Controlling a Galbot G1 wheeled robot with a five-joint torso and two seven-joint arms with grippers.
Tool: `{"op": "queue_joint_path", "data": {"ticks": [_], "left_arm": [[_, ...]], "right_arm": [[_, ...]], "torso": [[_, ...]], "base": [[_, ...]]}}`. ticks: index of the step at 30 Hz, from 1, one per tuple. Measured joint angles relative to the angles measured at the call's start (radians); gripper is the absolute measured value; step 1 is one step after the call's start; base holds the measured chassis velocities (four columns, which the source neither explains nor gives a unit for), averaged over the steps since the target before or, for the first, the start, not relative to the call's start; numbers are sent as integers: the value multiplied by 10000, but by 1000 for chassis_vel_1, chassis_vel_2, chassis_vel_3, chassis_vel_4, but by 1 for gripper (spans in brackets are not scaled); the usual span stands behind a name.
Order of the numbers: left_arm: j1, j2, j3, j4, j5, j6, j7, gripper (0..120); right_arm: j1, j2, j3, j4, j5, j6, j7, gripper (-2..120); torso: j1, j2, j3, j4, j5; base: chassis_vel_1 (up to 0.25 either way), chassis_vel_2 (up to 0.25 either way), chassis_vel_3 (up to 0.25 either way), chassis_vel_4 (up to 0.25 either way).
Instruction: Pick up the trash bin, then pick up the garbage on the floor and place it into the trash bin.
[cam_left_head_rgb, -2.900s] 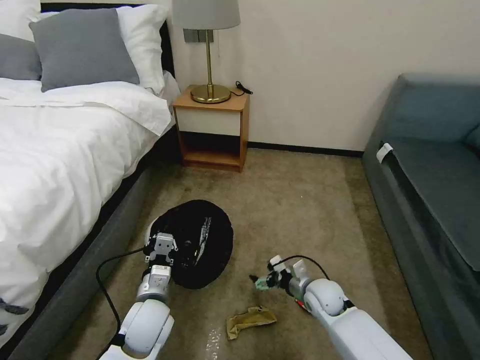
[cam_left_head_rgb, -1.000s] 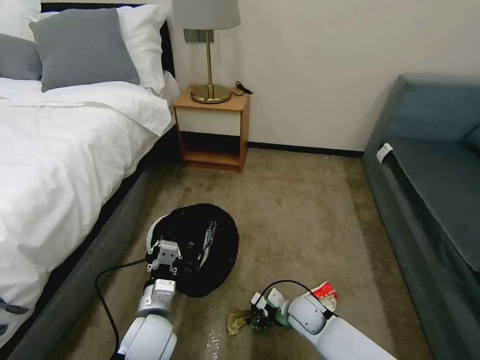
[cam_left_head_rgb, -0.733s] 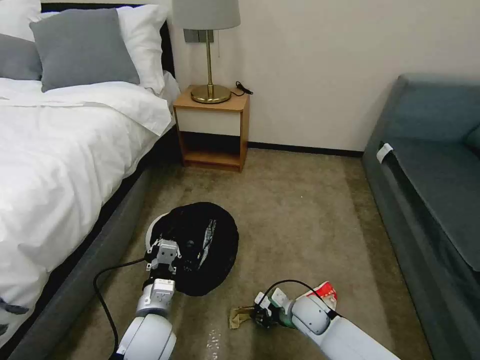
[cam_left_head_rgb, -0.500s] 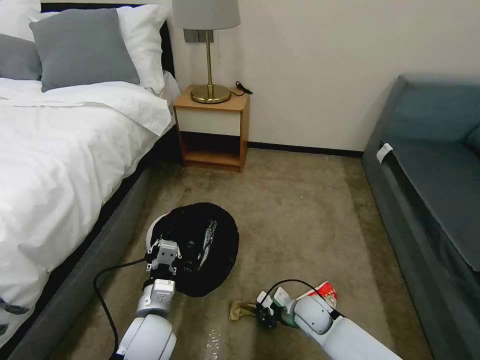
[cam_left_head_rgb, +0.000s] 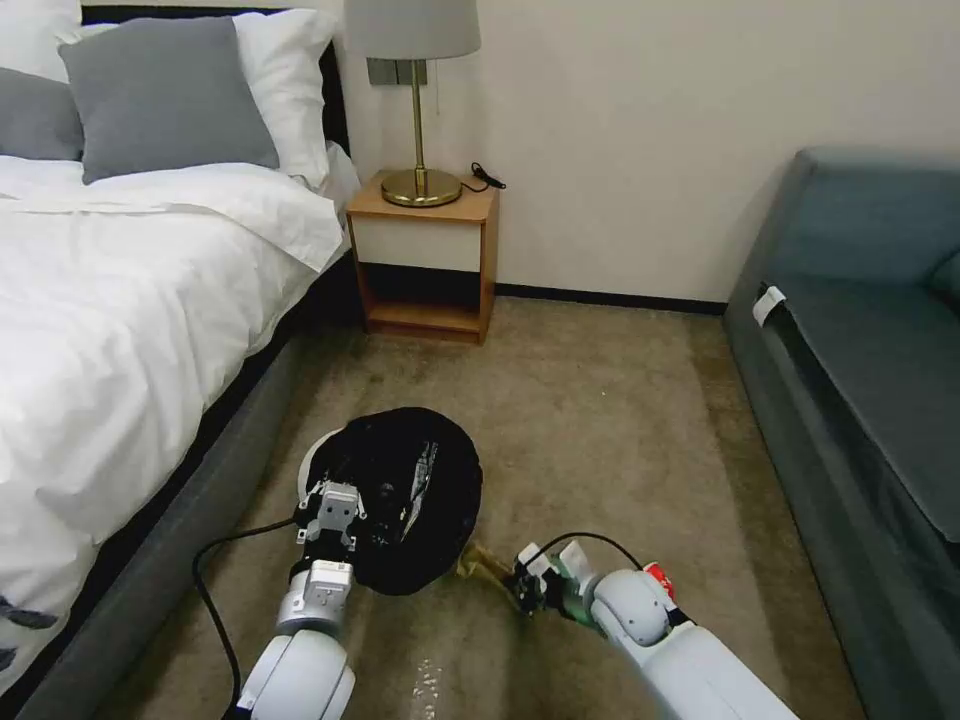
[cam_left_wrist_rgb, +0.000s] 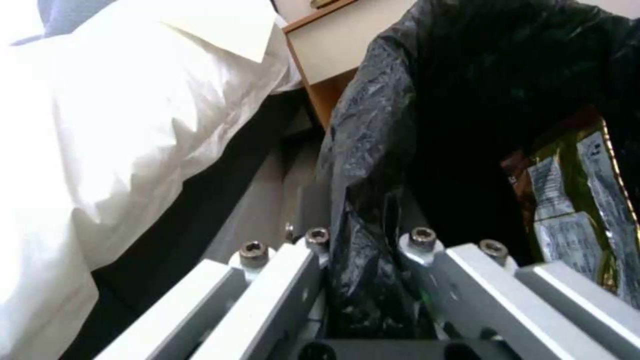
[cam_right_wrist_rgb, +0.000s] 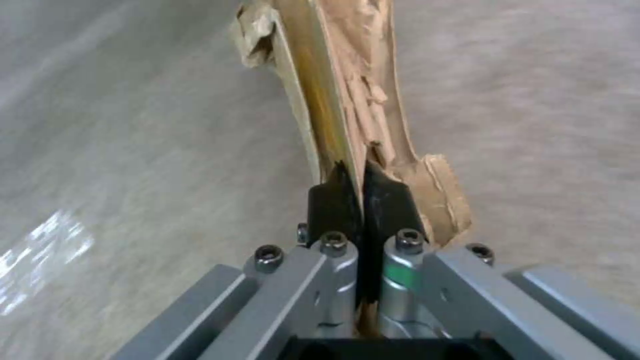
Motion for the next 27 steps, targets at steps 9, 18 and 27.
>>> {"op": "queue_joint_path", "data": {"ticks": [9, 18, 27], "left_arm": [[147, 311, -218, -102, -404, -112, -5, 4], [1, 748, -251, -207, -832, -11, -8, 4], [-174, 1028, -75, -208, -981, 68, -11, 4]], "right_arm": [[22, 641, 1662, -194, -407, -21, 463, 0], [313, 1254, 3765, -219, -52, 698, 1109, 0], [426, 1454, 4761, 802, 1675, 1484, 1261, 0]], "torso": [[0, 0, 0, 1, -1], [0, 0, 0, 0, 0], [0, 0, 0, 1, 0]], "base": [[0, 0, 0, 0], [0, 0, 0, 0], [0, 0, 0, 0]]}}
